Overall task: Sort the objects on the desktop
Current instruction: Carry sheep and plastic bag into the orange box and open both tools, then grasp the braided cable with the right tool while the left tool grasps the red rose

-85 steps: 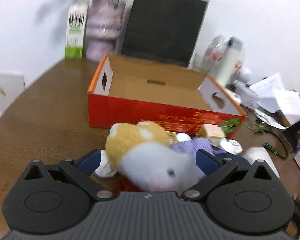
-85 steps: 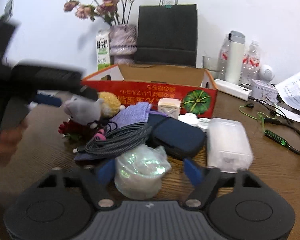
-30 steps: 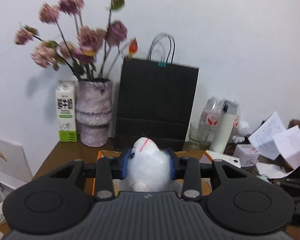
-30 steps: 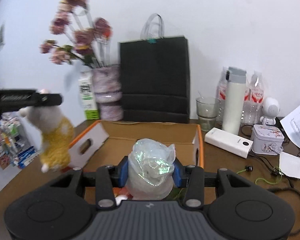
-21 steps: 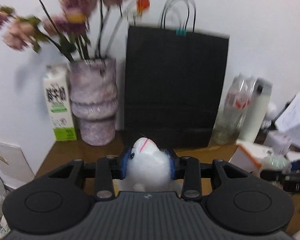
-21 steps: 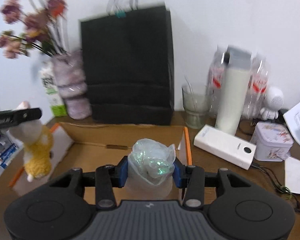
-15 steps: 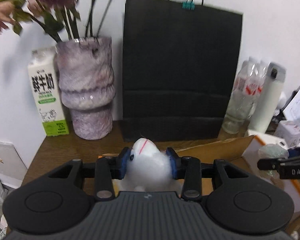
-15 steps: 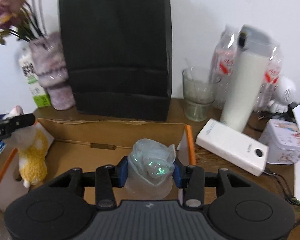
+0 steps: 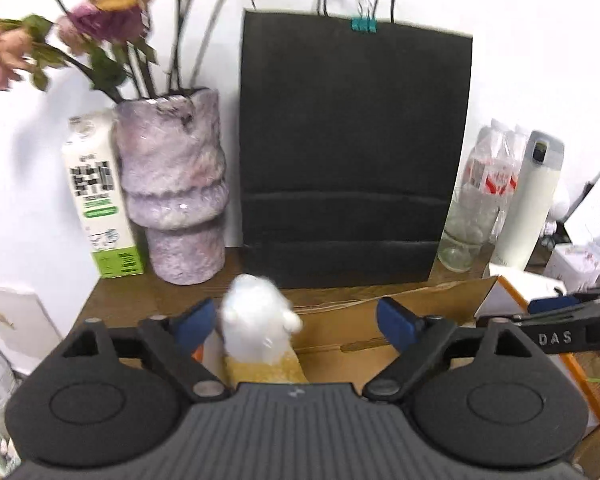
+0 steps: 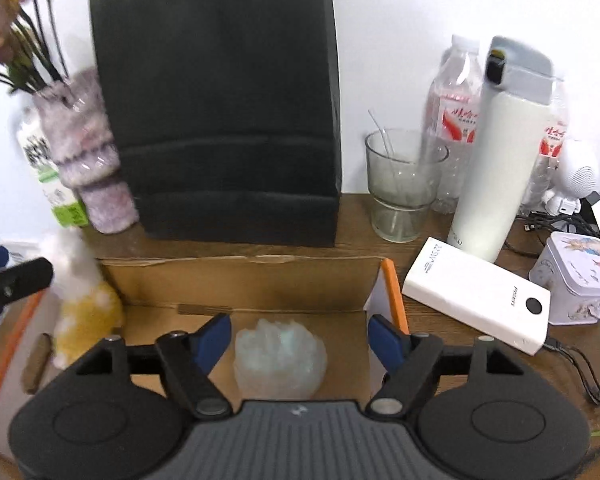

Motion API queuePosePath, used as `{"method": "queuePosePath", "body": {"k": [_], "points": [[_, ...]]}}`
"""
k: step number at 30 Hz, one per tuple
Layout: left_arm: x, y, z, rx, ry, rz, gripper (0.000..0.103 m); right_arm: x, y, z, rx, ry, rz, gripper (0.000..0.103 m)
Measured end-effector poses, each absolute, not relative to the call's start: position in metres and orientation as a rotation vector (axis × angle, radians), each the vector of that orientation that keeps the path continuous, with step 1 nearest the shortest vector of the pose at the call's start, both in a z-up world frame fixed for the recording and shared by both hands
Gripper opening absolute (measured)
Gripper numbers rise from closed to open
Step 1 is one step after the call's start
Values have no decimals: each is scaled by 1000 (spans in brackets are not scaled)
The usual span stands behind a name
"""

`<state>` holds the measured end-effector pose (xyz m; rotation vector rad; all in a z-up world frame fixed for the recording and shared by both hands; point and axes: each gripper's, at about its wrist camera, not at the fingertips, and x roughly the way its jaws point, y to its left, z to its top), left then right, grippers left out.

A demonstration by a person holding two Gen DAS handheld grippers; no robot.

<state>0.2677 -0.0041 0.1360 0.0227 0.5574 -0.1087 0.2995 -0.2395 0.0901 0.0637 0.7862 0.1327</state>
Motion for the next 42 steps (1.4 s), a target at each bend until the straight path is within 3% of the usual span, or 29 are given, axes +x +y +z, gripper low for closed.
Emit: {"method": "queuePosePath", "body": {"k": [11,14,27,34,42], "points": [[156,-9,153,-26,532,-68,103,186,-236,110,110,741,188,80],[115,-12,147,-15,510,-86,103,139,-240,107,117,677,210,90],[-51,-14,73,-2,444,-150,103,-30,-241,51,66,561,212,96],[-101,-5,46,-26,447,-139,103,-94,-241,24,61,605,242,97],[-108,-1,23,-28,459,-111,103,-121,-238,16,-24,504,243,103]]}}
